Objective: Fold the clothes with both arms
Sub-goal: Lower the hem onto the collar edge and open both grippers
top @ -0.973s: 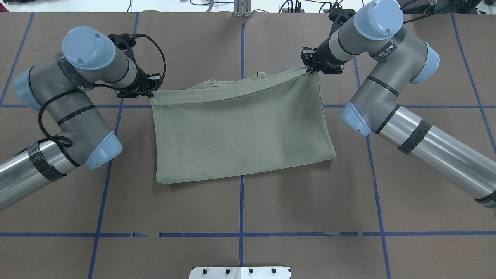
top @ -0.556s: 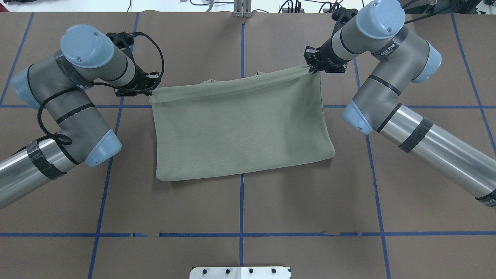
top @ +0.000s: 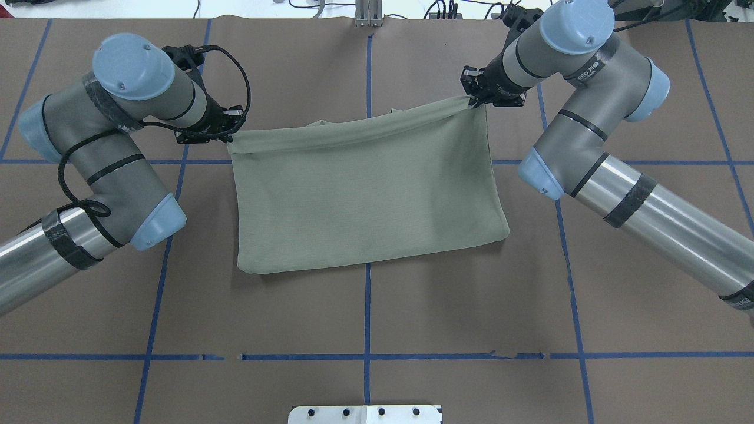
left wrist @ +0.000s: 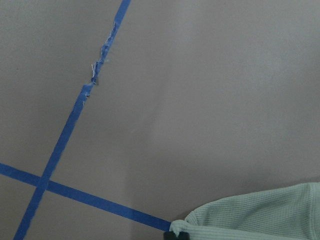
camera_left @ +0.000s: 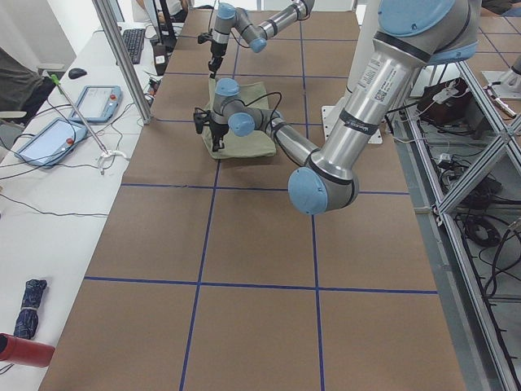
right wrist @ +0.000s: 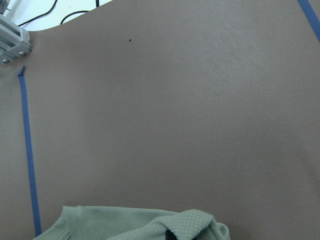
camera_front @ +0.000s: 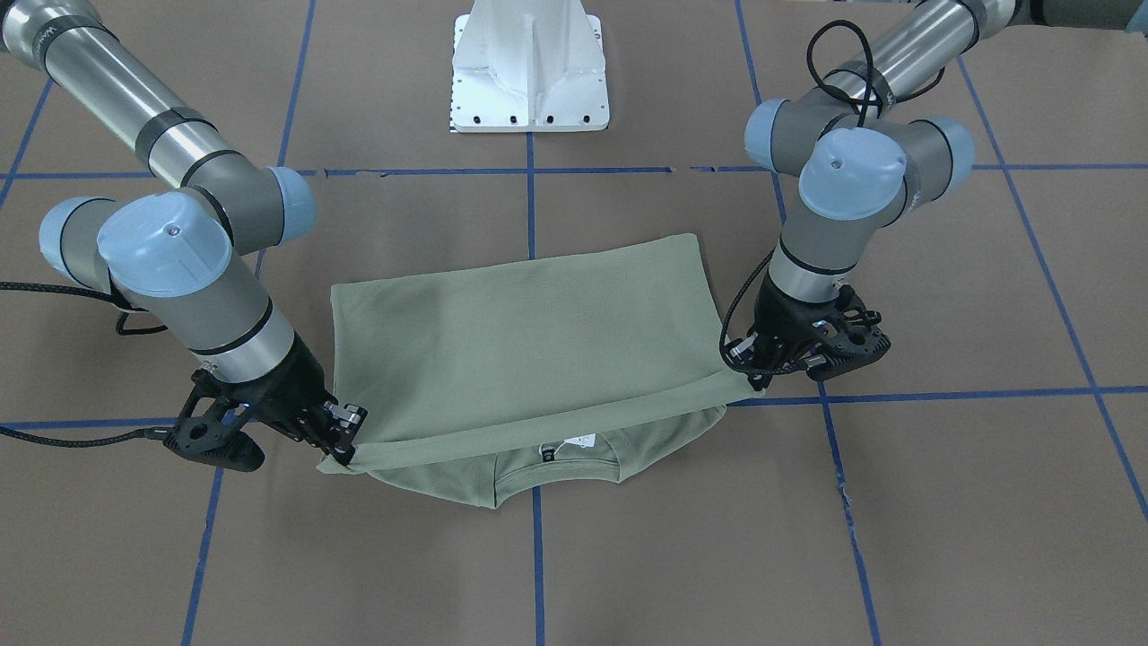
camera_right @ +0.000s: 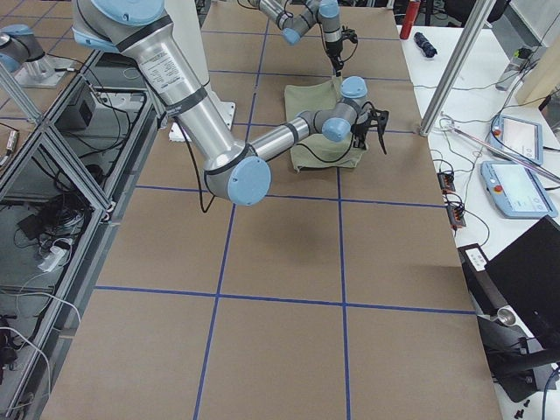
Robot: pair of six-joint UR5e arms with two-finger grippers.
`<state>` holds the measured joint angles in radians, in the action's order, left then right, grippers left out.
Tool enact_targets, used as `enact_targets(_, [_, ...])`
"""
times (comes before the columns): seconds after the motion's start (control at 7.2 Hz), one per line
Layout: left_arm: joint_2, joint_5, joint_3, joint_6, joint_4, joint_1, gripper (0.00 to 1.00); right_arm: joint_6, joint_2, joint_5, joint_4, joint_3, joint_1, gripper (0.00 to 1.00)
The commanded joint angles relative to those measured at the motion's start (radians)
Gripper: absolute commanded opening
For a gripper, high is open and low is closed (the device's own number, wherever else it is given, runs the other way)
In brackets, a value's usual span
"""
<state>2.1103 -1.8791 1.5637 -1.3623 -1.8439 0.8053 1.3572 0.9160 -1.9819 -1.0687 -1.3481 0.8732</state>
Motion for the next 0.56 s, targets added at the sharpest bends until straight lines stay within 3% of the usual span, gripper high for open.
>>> enact_targets(0.0, [0.0, 0.0, -0.002, 0.002, 0.0, 0.005, 0.0, -0.001, -0.006, 0.002, 0.001, 0.007, 0.001, 0.0])
enact_targets(0.14, [0.002, 0.0, -0.002, 0.002, -0.011, 0.005, 0.17, 0.0, -0.008, 0.0, 0.001, 0.007, 0.001, 0.21])
enact_targets(0.28, [0.002, 0.0, -0.004, 0.0, -0.018, 0.005, 0.72, -0.001, -0.009, 0.015, 0.001, 0.007, 0.0, 0.86])
enact_targets(0.42, [0.002, 0.0, -0.002, -0.004, -0.018, 0.005, 0.99, -0.001, -0.009, 0.026, 0.0, 0.009, -0.003, 1.0])
